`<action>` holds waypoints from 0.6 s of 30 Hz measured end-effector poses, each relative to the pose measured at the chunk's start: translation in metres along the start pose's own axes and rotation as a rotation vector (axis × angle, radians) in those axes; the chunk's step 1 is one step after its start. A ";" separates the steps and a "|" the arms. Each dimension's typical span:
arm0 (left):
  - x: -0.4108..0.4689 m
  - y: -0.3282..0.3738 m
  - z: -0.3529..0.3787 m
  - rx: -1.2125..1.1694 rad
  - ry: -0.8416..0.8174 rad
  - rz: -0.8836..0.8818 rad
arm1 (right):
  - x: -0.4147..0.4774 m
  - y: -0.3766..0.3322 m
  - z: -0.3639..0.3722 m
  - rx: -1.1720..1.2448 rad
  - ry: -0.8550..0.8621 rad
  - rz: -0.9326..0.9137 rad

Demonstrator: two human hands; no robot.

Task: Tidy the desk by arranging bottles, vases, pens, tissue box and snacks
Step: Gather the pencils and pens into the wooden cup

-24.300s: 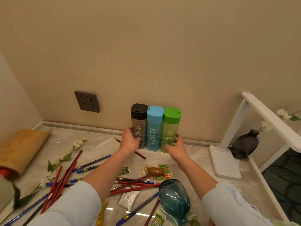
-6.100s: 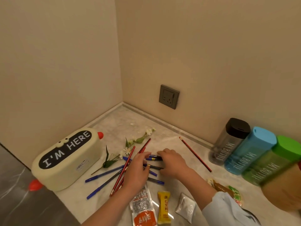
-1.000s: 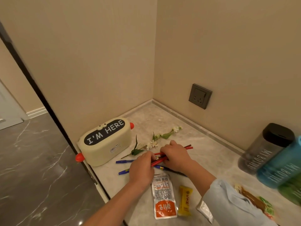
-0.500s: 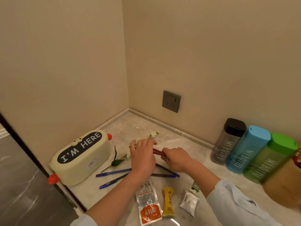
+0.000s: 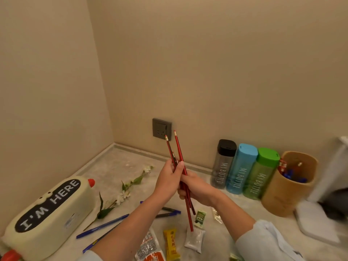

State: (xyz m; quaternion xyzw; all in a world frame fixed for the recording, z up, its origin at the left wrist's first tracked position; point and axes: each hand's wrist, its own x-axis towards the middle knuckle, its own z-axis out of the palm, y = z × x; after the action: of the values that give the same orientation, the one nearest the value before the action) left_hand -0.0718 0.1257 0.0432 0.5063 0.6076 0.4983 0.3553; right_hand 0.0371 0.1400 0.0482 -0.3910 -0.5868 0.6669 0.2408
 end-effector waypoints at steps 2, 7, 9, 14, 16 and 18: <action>-0.001 0.014 0.014 -0.072 -0.053 0.027 | -0.011 -0.004 -0.011 0.032 0.021 0.000; -0.008 0.056 0.060 -0.125 -0.189 0.103 | -0.056 -0.024 -0.047 -0.224 0.163 -0.073; -0.012 0.077 0.084 -0.161 -0.250 0.147 | -0.078 -0.034 -0.064 -0.342 0.286 -0.105; -0.019 0.129 0.140 -0.195 -0.433 0.319 | -0.131 -0.056 -0.119 -0.678 0.632 -0.168; -0.017 0.147 0.156 -0.211 -0.491 0.384 | -0.149 -0.069 -0.140 -0.881 0.726 -0.167; -0.014 0.164 0.171 -0.238 -0.530 0.432 | -0.163 -0.082 -0.155 -0.983 0.786 -0.114</action>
State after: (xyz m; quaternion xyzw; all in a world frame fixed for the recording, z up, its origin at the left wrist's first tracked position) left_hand 0.1348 0.1526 0.1575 0.6898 0.3111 0.4803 0.4435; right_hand 0.2442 0.1210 0.1658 -0.6399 -0.7123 0.1118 0.2658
